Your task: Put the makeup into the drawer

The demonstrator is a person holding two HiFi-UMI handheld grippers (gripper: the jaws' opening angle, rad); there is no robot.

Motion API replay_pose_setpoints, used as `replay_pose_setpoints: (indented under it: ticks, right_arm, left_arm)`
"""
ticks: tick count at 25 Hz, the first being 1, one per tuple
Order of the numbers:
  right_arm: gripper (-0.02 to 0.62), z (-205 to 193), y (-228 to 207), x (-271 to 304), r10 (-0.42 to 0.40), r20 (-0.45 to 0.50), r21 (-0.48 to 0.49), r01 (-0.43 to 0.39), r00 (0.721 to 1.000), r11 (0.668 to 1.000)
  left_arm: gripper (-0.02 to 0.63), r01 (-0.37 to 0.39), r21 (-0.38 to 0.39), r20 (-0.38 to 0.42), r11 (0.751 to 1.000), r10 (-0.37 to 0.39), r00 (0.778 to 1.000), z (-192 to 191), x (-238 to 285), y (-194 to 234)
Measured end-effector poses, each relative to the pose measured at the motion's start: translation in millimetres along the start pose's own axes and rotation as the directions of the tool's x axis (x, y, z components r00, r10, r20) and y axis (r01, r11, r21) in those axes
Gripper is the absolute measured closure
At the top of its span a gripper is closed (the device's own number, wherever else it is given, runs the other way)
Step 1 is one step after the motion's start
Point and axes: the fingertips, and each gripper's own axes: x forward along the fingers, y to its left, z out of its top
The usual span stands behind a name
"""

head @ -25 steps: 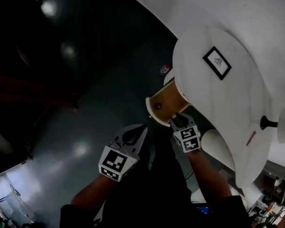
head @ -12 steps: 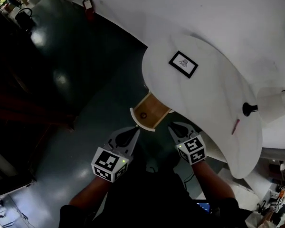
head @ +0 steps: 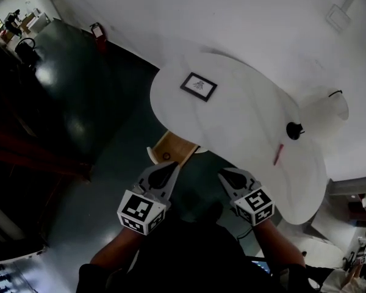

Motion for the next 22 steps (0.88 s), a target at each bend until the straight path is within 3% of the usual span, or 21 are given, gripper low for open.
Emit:
replay_pose_setpoints:
  ticks: [9, 13, 22]
  right_arm:
    - [0.568, -9.8, -49.5, -113.4, -0.038, 0.128, 0.028, 0.035, 0.991, 0.999]
    - [0.569, -24.7, -73.9, -150.8, -0.073, 0.144, 0.068, 0.064, 0.987, 0.996]
    - [0.569, -12.5, -105.3, -178.2, -0.173, 0.181, 0.105, 0.156, 0.968, 0.982]
  left_arm:
    - [0.595, 0.023, -0.030, 0.035, 0.999, -0.022, 0.999, 16.7, 49.4, -98.3]
    - [0.595, 0.037, 0.002, 0.041, 0.999, -0.037, 0.998, 20.9, 67.9, -134.5]
    - [0.595, 0.116, 0.070, 0.073, 0.991, -0.121, 0.990, 44.0, 93.2, -159.0]
